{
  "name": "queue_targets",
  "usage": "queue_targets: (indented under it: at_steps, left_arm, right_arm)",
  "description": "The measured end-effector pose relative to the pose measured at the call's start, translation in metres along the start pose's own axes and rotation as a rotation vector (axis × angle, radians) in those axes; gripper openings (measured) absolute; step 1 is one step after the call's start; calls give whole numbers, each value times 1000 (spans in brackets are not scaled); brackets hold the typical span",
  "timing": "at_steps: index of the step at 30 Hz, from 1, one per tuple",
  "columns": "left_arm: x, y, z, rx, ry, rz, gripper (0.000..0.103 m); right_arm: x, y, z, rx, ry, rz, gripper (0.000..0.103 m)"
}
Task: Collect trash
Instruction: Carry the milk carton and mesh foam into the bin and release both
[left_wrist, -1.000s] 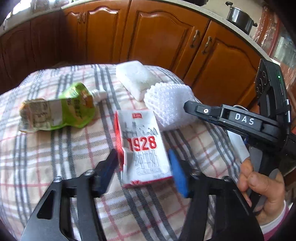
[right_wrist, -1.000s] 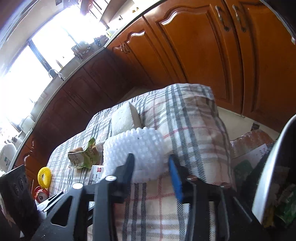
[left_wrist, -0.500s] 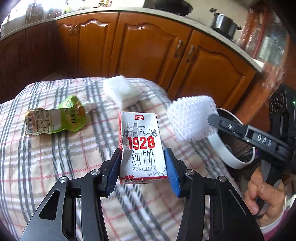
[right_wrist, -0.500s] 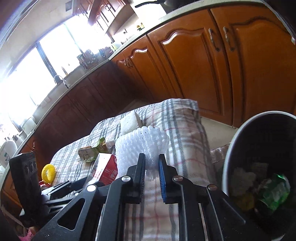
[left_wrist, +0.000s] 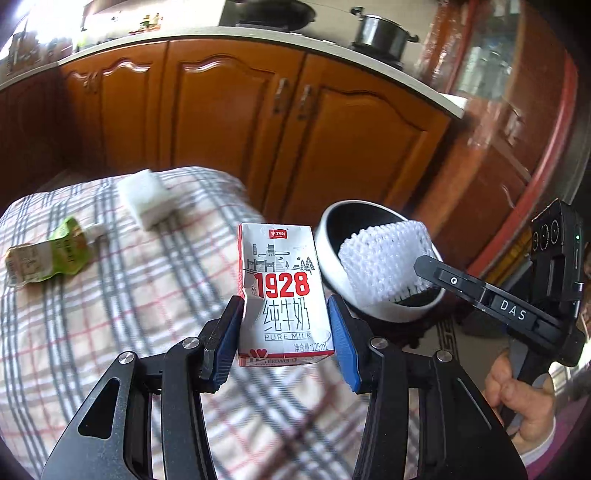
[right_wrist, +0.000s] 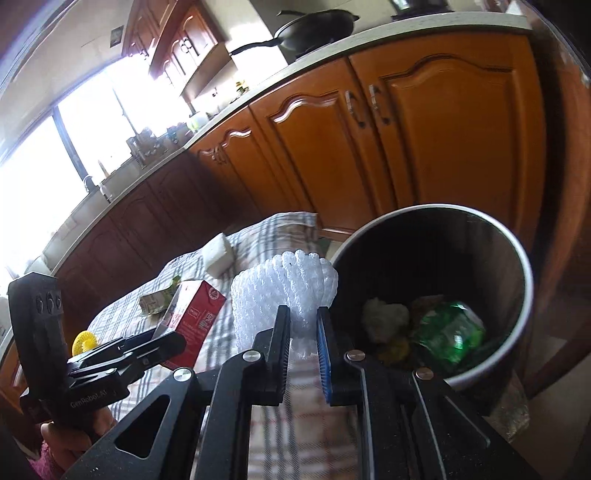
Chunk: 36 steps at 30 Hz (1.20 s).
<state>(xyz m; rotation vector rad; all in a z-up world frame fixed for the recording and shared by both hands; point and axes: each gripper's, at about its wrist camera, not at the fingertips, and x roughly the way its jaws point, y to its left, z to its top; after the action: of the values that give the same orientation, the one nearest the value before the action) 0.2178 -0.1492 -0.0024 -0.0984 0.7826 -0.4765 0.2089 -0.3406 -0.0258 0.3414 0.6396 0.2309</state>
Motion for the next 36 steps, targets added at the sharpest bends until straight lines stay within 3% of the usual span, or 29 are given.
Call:
queue_targets:
  at_steps: [18,36]
  left_arm:
    - [29,-65,19,123,26,-45,45]
    - [66,-97,38,187,69,-47,45]
  right_arm:
    - [-36,-65,1,68,-63,-130,14]
    - [-28,-83,15,59,-49,-185,14]
